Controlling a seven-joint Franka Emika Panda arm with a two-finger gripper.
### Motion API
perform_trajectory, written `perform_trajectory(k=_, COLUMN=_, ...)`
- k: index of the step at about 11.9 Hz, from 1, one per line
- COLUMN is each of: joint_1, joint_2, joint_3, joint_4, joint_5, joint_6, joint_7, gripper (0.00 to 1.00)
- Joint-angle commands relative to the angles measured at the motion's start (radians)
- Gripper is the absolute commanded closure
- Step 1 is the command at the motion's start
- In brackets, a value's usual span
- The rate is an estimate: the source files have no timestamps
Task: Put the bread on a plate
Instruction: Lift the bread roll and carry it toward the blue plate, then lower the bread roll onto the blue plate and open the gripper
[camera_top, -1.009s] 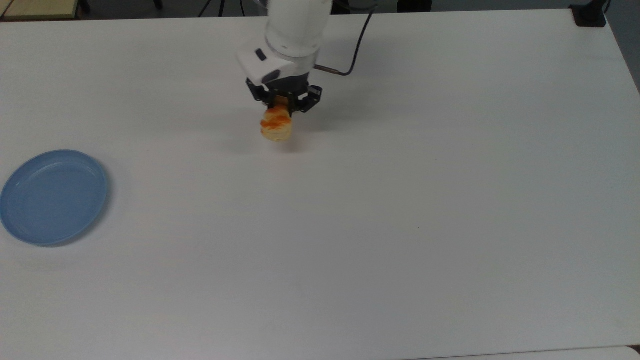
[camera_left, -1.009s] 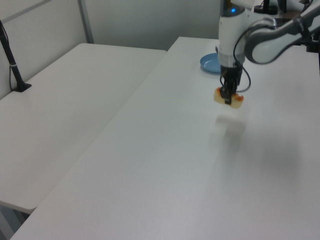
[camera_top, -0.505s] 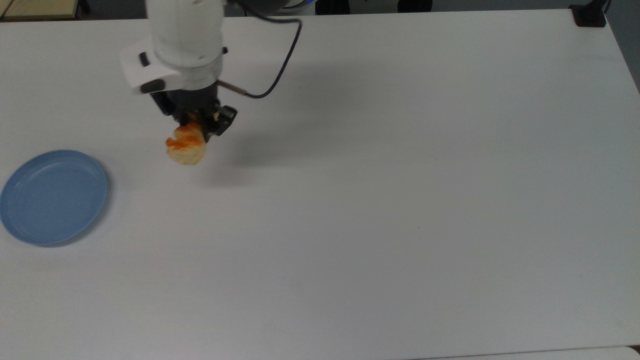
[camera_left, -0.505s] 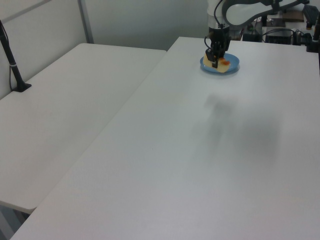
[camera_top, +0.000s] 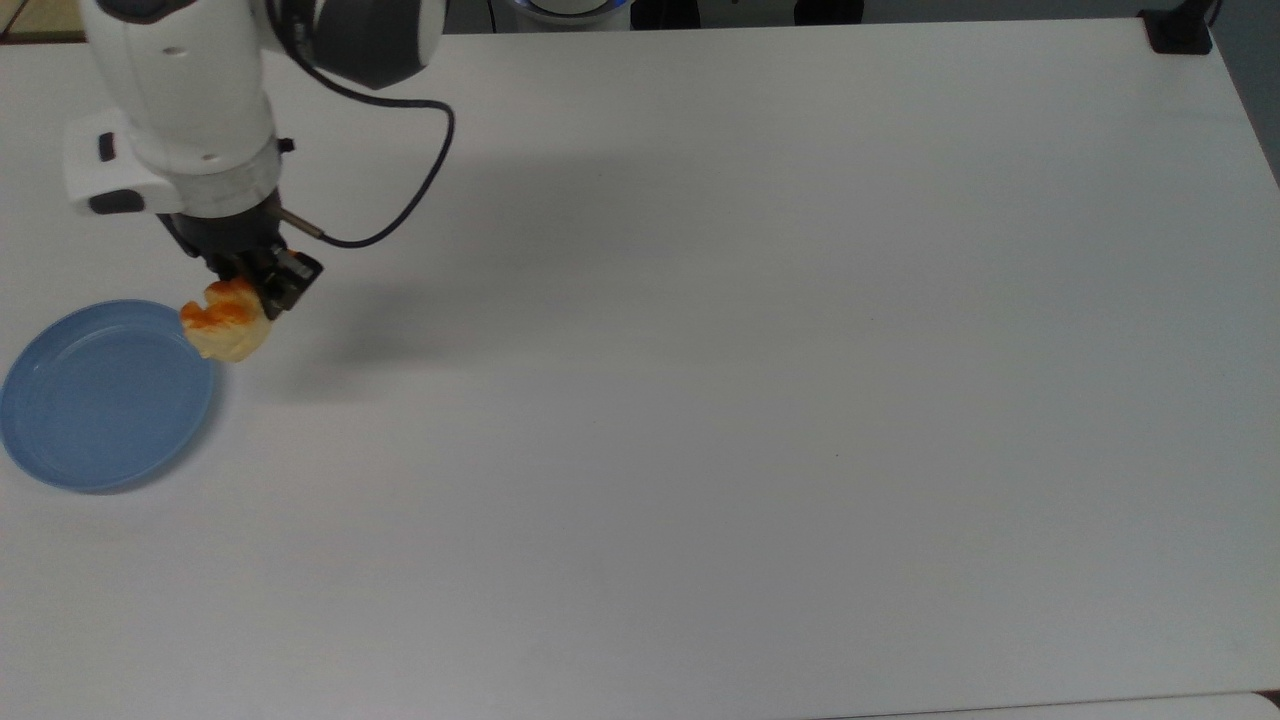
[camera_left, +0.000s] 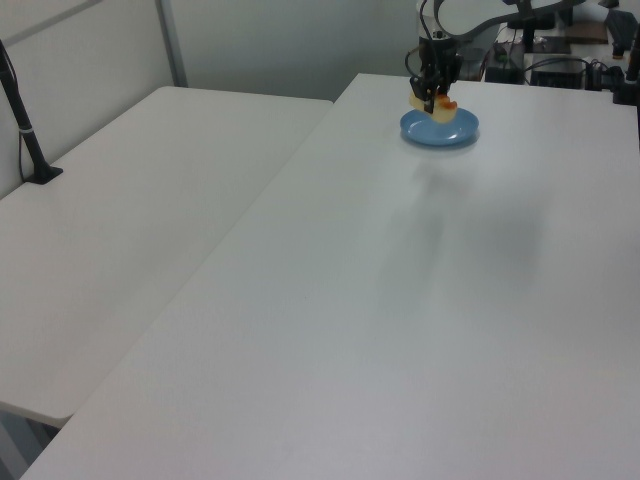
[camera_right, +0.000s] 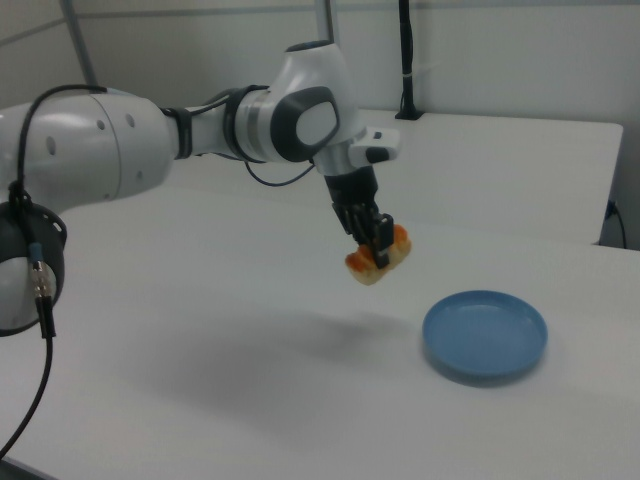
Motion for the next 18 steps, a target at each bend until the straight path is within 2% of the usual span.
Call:
perform_trajectory(k=1, joint_1=-0.057, joint_2=0.115, joint_3=0.001, joint_4=0.153, joint_5=-0.006, joint_6=-0.022, joint_7=-0.022, gripper=0.61)
perform_trajectory(k=3, joint_1=-0.087, joint_2=0.164, joint_3=-0.001, joint_4=0.202, joint_5=-0.006, joint_6=0.021, joint_7=-0.022, gripper=0.65)
perform_trajectory(k=6, joint_1=-0.120, joint_2=0.207, joint_3=-0.004, joint_4=0.207, joint_5=-0.015, joint_6=0.107, joint_7=-0.022, gripper=0.66)
perform_trajectory(k=15, joint_1=-0.130, joint_2=0.285, joint_3=-0.081, joint_4=0.205, joint_5=-0.020, joint_6=0.210, joint_7=-0.049, gripper=0.65)
perform_trajectory(k=16, joint_1=-0.131, joint_2=0.287, joint_3=-0.081, joint_4=0.205, joint_5=-0.020, joint_6=0.213, joint_7=-0.052, gripper=0.63)
perform_trajectory(k=17, joint_1=-0.137, joint_2=0.287, joint_3=-0.084, joint_4=0.202, joint_5=-0.020, joint_6=0.216, joint_7=-0.052, gripper=0.49)
perform_trajectory(k=18, joint_1=-0.137, joint_2=0.297, joint_3=-0.085, joint_4=0.198, joint_5=-0.026, joint_6=0.236, joint_7=-0.049, gripper=0.28)
